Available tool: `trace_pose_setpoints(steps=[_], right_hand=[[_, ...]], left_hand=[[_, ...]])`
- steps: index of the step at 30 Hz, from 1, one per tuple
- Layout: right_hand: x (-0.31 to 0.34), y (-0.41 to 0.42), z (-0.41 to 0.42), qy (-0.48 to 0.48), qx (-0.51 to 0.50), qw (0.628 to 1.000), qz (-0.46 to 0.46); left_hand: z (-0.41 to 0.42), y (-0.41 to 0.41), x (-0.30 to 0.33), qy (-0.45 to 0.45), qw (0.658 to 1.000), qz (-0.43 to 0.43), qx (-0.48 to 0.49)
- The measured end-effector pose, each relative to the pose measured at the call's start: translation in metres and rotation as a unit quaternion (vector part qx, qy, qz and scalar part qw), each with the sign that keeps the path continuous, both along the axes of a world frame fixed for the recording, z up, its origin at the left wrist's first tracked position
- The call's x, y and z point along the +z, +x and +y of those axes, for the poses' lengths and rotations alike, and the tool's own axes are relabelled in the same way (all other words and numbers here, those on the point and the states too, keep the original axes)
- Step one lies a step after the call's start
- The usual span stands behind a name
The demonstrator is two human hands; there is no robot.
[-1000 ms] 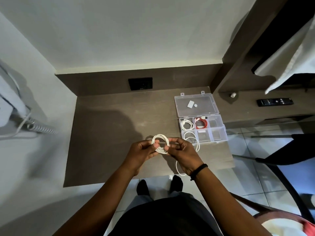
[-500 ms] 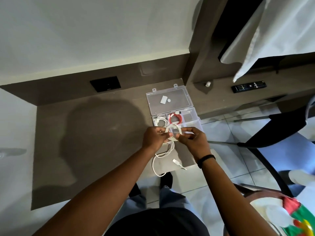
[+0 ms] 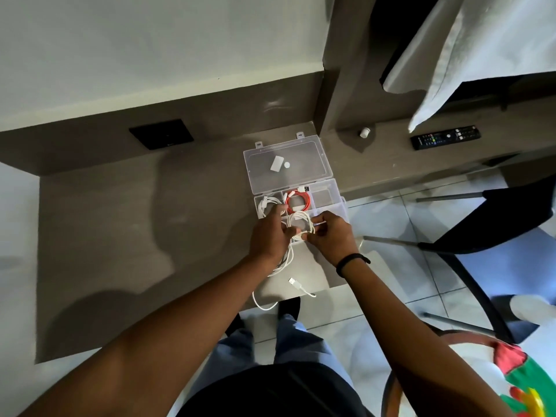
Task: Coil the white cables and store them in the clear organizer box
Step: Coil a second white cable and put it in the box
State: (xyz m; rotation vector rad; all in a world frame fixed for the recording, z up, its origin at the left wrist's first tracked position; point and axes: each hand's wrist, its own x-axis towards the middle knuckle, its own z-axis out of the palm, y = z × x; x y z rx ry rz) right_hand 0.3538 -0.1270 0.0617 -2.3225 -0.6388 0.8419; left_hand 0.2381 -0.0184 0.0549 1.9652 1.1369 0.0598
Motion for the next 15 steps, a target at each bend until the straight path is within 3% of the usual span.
trace_pose_setpoints(steps=[6, 15], right_hand=[[-0.001, 0.003, -0.001, -0.014, -0.01, 1.0, -0.012], [-0.009, 0.0, -0.004, -0.025, 0.023, 0.994, -0.105]], left_hand=[[0.0, -0.002, -0.009, 0.09, 0.993, -0.007, -0.079], [0.005, 0.003, -0.015, 0.235, 0.94, 0.119, -0.216]])
